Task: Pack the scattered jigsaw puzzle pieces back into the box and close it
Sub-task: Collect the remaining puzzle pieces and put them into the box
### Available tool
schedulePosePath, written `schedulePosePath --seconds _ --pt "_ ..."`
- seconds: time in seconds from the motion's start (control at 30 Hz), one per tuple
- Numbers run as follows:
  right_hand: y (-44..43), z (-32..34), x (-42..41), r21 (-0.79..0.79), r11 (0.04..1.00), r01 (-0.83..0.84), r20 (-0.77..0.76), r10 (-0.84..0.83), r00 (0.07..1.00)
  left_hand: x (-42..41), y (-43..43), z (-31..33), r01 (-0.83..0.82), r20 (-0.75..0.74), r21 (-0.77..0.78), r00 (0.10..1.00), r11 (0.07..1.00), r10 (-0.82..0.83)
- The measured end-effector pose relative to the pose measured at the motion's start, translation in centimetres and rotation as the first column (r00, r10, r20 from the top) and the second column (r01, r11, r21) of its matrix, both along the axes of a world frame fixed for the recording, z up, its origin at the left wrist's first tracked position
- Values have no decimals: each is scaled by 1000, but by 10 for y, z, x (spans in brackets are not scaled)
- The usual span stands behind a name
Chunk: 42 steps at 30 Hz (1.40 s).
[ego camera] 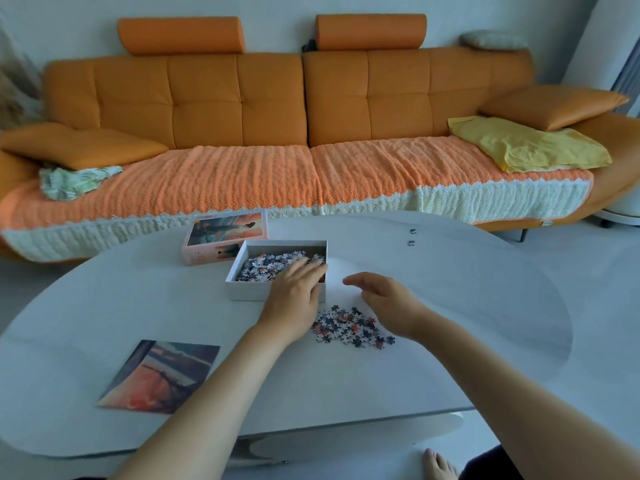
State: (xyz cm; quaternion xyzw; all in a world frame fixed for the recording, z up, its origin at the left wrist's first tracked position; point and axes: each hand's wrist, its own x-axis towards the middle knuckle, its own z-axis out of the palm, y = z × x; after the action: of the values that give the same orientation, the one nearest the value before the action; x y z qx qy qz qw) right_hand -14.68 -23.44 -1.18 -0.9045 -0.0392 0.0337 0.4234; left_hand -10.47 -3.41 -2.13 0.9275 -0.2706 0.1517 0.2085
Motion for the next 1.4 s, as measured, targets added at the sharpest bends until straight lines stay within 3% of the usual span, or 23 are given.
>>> schedulePosePath --seconds 0.17,0.27,0.4,0.53,0.63,0.8,0.93,1.1,1.4 --pt "-36 3 32 -203 972 118 128 -93 987 18 -36 7 11 -103 58 995 998 -5" --pt "-68 4 61 -363 910 200 185 -140 973 33 -56 8 -32 -88 69 995 997 38" --pt "-99 -5 101 -548 815 187 67 -179 981 47 -75 11 20 0 44 1000 999 -20" --pt "-114 -10 131 -627 769 123 -69 -212 975 43 -81 15 226 81 13 971 974 -226" --pt "-115 -11 138 -671 737 80 -107 -203 973 28 -78 18 313 -56 -25 948 950 -314" --pt "-89 -12 101 -605 795 54 -57 -111 992 10 -69 3 374 -308 146 897 916 -317" --pt "-61 -21 53 -547 837 -1 -29 -18 999 -3 -64 -16 399 -339 246 889 883 -308" --pt "-25 -19 -4 -423 905 -38 -13 36 999 -22 -42 -15 338 -269 56 911 939 -312" --pt "45 -26 -40 -366 930 -25 87 61 994 -35 13 -11 262 -202 -87 940 961 -274"
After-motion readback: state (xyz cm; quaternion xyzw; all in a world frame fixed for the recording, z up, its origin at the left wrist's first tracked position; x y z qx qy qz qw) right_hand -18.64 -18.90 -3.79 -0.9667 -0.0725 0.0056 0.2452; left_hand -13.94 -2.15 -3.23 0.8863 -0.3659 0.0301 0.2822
